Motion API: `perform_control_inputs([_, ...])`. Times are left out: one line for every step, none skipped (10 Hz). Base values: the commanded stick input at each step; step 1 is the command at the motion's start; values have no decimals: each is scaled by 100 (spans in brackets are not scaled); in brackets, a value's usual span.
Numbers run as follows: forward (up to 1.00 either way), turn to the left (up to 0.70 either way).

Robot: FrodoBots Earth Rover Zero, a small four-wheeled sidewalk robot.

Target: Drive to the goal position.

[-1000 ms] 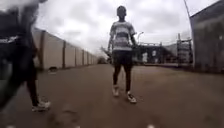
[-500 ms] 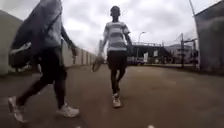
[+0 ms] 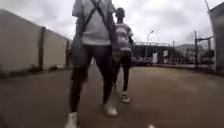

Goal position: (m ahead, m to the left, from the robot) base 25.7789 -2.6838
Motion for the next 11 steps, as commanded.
perform_control_inputs([63,0])
perform_control_inputs([1,0])
perform_control_inputs([0,0])
perform_control_inputs([0,0])
perform_control_inputs([18,0])
perform_control_inputs([81,0])
perform_control_inputs([100,0])
perform_control_inputs([0,0])
perform_control_inputs([0,0])
perform_control_inputs([0,0])
perform_control_inputs([0,0])
